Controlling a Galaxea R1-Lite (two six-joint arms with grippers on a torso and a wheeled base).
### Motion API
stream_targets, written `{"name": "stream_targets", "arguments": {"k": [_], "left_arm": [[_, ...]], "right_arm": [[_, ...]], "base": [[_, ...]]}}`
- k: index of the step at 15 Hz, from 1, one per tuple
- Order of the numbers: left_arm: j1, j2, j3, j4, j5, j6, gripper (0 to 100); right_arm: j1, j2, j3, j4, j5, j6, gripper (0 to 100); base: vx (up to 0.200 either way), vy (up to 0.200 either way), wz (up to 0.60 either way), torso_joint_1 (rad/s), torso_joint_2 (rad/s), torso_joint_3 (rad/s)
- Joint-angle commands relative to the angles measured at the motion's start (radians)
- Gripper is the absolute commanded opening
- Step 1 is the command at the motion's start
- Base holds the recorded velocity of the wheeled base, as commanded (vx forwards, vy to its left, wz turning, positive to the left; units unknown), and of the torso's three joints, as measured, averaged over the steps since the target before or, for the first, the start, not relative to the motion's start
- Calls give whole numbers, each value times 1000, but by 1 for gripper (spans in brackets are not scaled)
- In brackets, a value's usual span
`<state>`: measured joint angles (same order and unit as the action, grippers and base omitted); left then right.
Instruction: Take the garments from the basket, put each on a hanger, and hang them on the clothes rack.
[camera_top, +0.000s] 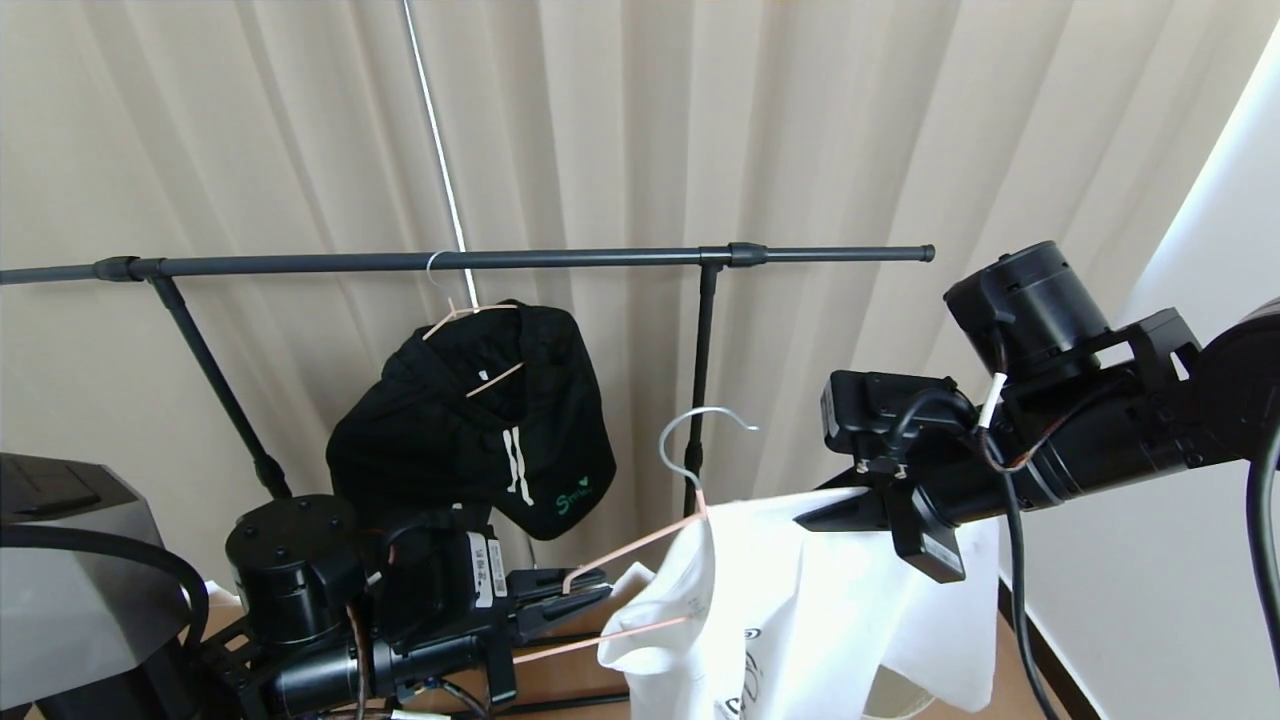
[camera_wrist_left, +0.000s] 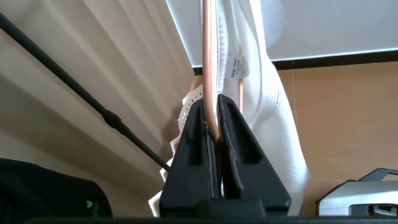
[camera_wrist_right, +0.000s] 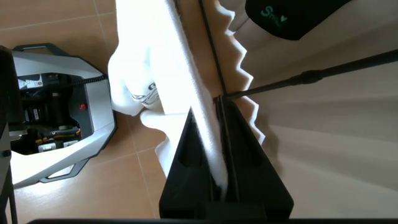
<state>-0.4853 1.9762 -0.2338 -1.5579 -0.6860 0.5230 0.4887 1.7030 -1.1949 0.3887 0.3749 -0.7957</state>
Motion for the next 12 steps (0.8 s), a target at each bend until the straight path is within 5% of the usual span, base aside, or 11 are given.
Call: {"name": "stream_targets", "arguments": {"k": [1, 6, 7, 12], "left_arm": [[4, 3, -1, -4, 0, -3, 0], [10, 3, -2, -5, 0, 3, 0], [10, 4, -2, -5, 0, 3, 100], [37, 27, 1, -13, -1, -3, 100]], "right_arm": [[1, -5, 0, 1, -1, 0, 0], [1, -23, 15, 1, 1, 0, 0], [1, -26, 17, 2, 1, 0, 0], [-1, -63, 51, -1, -4, -2, 0]], "base": [[0, 0, 0, 0, 0, 0], [0, 0, 0, 0, 0, 0], [0, 0, 0, 0, 0, 0], [0, 0, 0, 0, 0, 0]]}}
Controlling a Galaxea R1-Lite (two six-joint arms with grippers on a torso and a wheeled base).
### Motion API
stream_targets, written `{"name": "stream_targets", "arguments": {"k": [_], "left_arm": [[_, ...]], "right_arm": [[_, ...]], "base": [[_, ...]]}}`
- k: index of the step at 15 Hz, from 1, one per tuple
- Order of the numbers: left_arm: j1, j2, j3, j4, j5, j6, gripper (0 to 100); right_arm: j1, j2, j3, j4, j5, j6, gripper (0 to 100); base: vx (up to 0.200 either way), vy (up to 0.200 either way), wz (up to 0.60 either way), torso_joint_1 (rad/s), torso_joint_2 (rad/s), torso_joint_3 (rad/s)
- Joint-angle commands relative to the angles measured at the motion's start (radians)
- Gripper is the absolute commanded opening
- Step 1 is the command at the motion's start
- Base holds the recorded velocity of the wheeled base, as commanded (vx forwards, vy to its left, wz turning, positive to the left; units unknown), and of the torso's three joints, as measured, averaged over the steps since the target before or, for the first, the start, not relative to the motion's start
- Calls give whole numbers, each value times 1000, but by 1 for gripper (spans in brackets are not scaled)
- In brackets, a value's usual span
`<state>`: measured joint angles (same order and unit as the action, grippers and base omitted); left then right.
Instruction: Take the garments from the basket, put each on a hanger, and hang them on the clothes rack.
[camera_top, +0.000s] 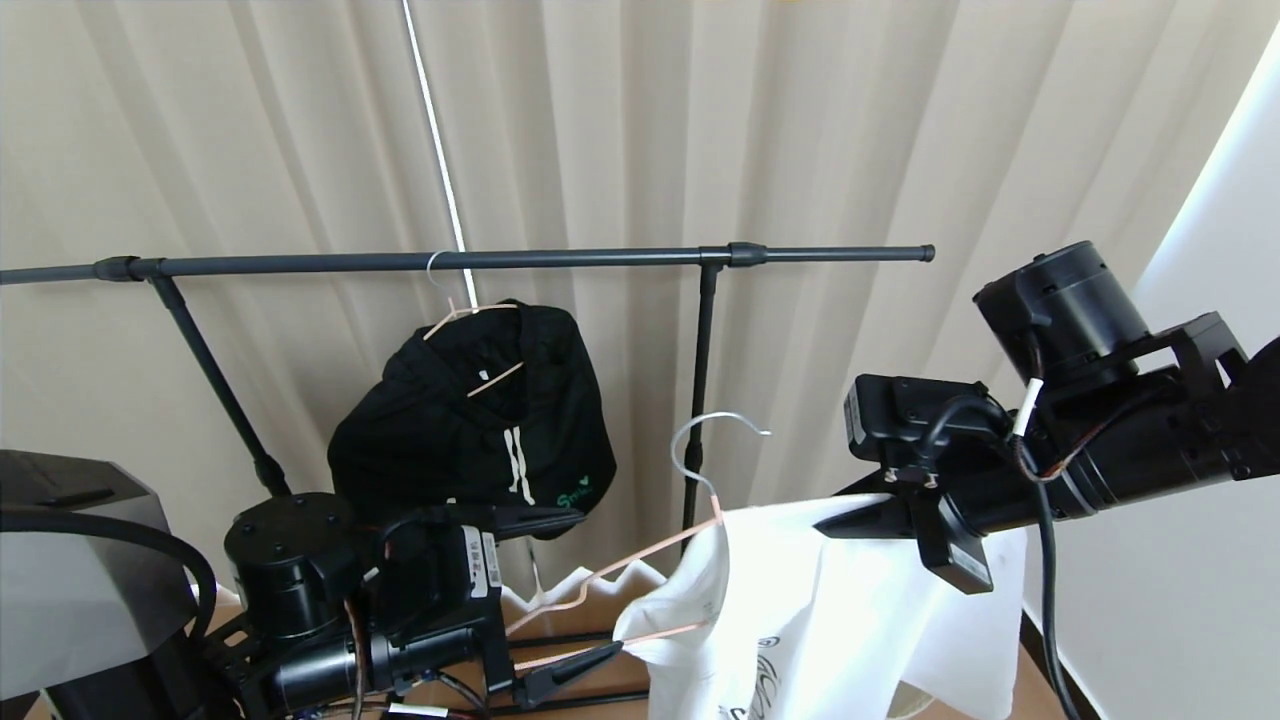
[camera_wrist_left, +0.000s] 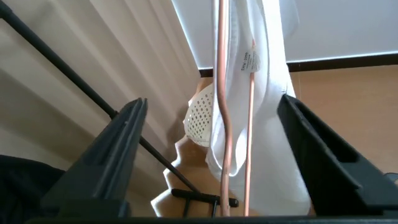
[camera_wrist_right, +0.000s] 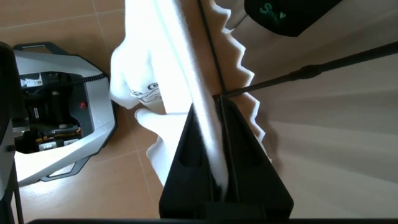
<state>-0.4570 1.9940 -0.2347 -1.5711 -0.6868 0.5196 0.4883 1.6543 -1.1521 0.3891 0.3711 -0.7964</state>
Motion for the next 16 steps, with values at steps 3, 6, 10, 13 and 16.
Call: {"name": "stream_targets", "arguments": {"k": [3, 6, 10, 13, 16], "left_arm": [[49, -34, 8, 0, 0, -98, 100], [77, -110, 17, 0, 1, -211, 100], [86, -147, 67, 0, 10, -348, 100], [80, -141, 78, 2, 110, -432, 100], [51, -155, 38, 198, 237, -438, 100]], "right_arm": [[-11, -33, 9, -4, -9, 0, 0], [-19, -36, 8, -7, -52, 2, 0], [-33, -37, 28, -113, -139, 9, 0], [-33, -47, 95, -276, -227, 14, 0], [-28, -45, 207, -513, -301, 69, 0]], "base": [[0, 0, 0, 0, 0, 0], [0, 0, 0, 0, 0, 0], [0, 0, 0, 0, 0, 0], [0, 0, 0, 0, 0, 0], [0, 0, 0, 0, 0, 0]]}}
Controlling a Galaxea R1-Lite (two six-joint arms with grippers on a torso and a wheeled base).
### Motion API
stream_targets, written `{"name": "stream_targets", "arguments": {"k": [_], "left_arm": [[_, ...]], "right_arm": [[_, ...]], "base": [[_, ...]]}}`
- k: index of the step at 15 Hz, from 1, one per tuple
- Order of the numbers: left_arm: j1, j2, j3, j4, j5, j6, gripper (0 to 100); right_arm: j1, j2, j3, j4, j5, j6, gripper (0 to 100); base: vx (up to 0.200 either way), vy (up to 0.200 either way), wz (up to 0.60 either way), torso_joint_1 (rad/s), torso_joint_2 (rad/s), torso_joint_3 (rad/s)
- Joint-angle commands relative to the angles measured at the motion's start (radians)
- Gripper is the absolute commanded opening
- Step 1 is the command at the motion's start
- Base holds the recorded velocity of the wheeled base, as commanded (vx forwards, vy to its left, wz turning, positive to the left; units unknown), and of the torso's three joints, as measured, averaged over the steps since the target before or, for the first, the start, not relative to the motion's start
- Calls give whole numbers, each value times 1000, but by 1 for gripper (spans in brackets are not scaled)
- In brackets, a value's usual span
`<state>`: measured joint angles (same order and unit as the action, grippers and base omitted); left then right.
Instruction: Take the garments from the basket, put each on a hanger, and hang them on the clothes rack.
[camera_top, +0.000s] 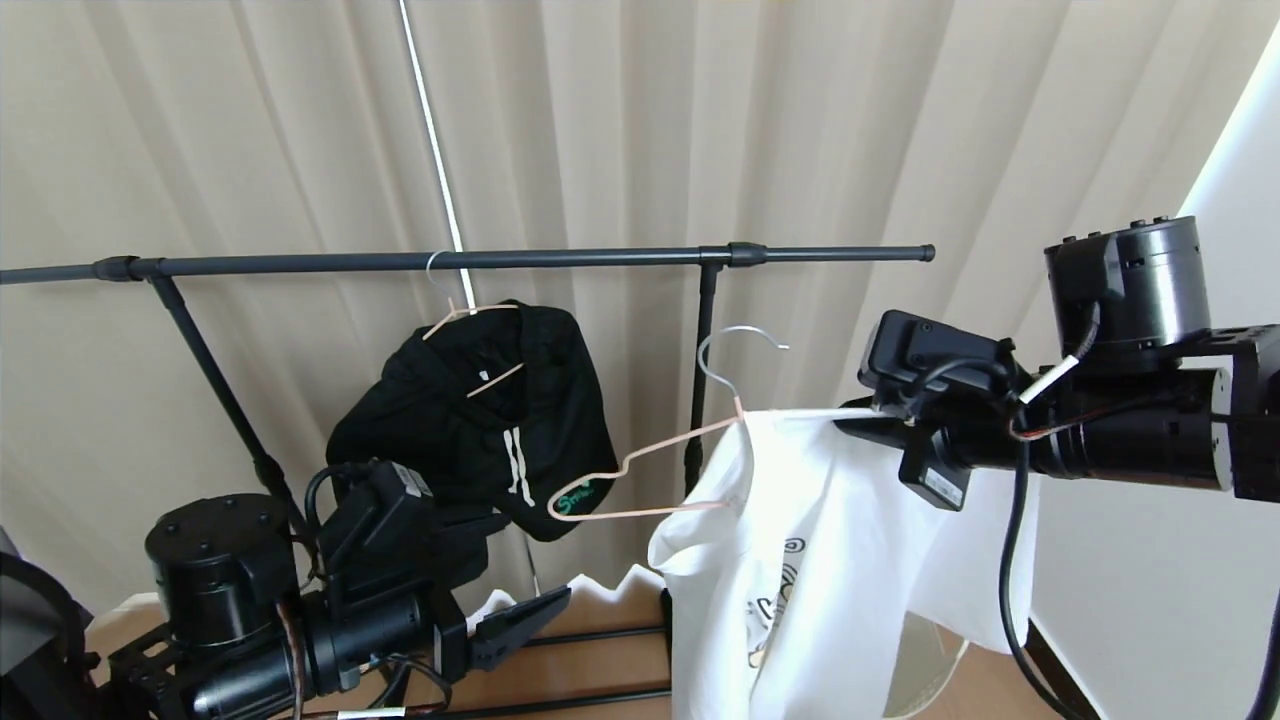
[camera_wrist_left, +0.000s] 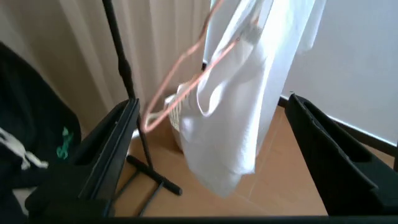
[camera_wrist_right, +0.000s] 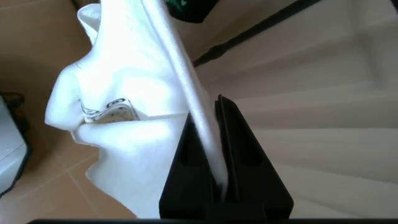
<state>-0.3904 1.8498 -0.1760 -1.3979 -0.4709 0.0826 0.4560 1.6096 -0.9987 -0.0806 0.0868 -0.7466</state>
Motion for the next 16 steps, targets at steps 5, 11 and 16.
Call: {"name": "stream_targets", "arguments": {"k": [5, 11, 16], "left_arm": [[-114, -7, -160, 295, 253, -92, 100], [-243, 129, -384, 533, 548, -288, 100], [-308, 195, -456, 530, 629, -296, 100]], "right_arm": [[41, 7, 299, -484, -173, 104, 0], [132, 98, 385, -740, -269, 182, 0], [167, 119, 387, -783, -300, 208, 0]], "base": [[0, 0, 0, 0, 0, 0], [0, 0, 0, 0, 0, 0], [0, 0, 0, 0, 0, 0]]}}
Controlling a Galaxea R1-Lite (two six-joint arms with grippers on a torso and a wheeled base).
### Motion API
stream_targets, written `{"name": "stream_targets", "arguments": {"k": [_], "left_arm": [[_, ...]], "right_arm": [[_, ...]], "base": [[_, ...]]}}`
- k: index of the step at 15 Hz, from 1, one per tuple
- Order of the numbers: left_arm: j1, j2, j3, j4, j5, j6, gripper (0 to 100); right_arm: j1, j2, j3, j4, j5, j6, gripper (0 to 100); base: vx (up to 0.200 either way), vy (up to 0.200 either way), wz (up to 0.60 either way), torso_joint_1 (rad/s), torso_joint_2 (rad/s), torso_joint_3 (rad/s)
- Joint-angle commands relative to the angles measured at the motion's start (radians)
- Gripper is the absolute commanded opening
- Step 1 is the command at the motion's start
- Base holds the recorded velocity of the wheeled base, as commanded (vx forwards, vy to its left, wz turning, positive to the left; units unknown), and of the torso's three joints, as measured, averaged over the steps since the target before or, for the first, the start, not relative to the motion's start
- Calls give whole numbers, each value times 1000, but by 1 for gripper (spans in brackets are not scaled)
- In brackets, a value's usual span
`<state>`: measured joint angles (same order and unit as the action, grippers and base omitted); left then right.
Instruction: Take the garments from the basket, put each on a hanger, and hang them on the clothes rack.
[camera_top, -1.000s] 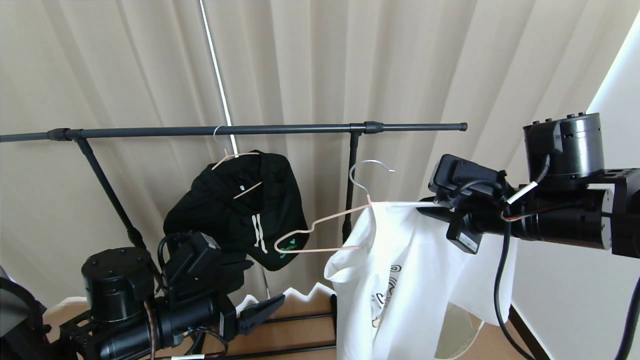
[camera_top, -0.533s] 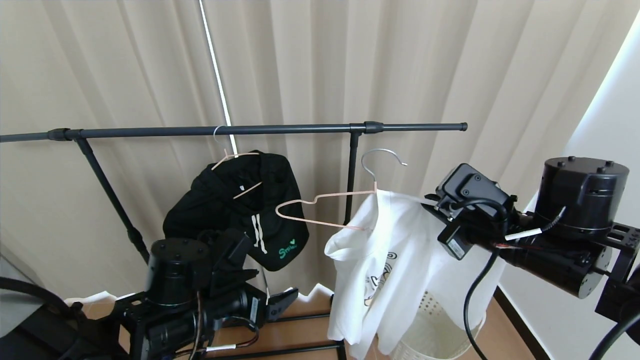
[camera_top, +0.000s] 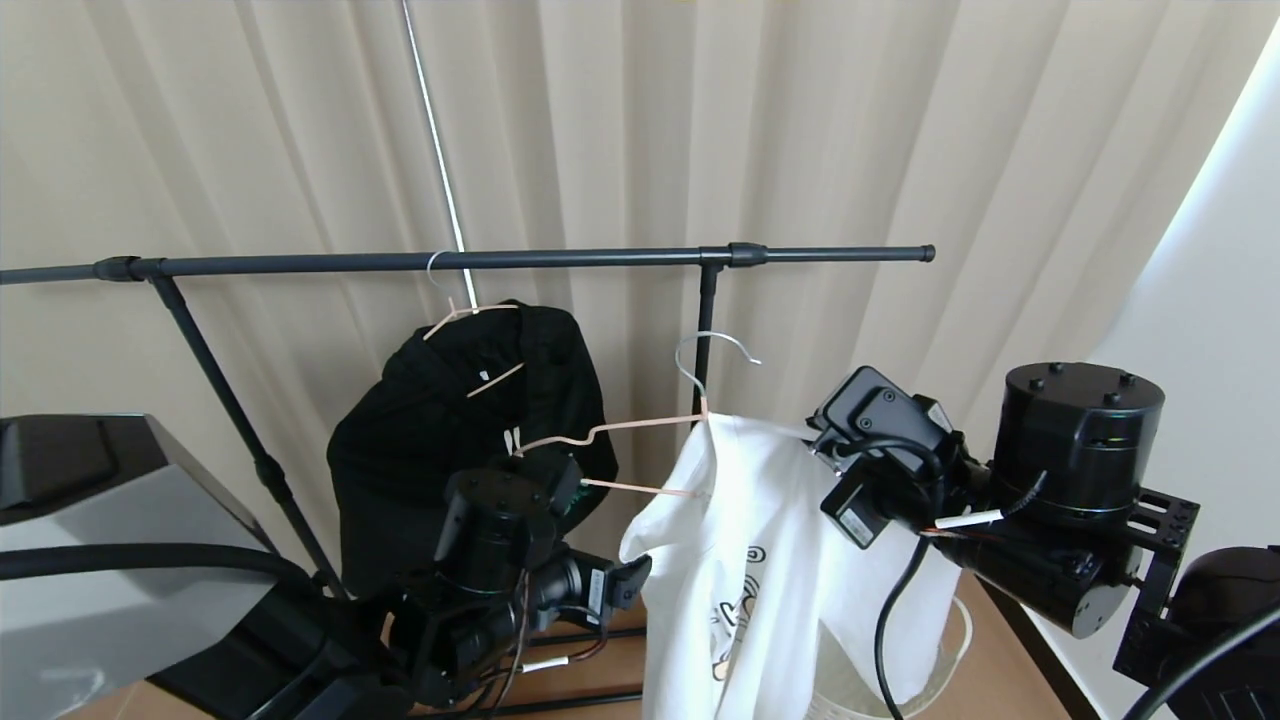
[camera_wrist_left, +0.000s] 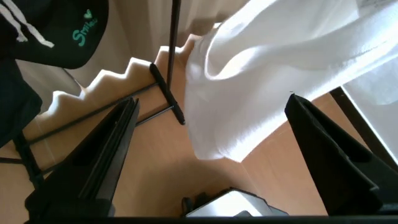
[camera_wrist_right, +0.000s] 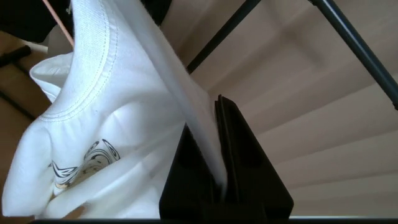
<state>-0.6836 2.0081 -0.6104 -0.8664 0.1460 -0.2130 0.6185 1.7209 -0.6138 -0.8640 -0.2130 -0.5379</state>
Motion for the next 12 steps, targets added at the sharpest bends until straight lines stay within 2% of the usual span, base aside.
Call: {"name": "stream_targets", "arguments": {"k": [1, 2, 4, 8, 12], "left_arm": [[-20, 49, -32, -3, 49, 1, 100], [-27, 63, -45, -5, 86, 1, 100], [-31, 66, -48, -6, 99, 1, 100], [-31, 101, -80, -28, 193, 3, 100], [-39, 147, -118, -28, 253, 6, 100]], "right_arm": [[6, 5, 3, 0, 0, -1, 0], [10, -1, 5, 0, 0, -1, 0], [13, -15, 9, 2, -5, -1, 0], [32, -33, 16, 0, -14, -1, 0], [40, -43, 17, 0, -17, -1, 0]], "base": [[0, 0, 0, 0, 0, 0], [0, 0, 0, 0, 0, 0], [0, 0, 0, 0, 0, 0], [0, 0, 0, 0, 0, 0], [0, 0, 0, 0, 0, 0]]}}
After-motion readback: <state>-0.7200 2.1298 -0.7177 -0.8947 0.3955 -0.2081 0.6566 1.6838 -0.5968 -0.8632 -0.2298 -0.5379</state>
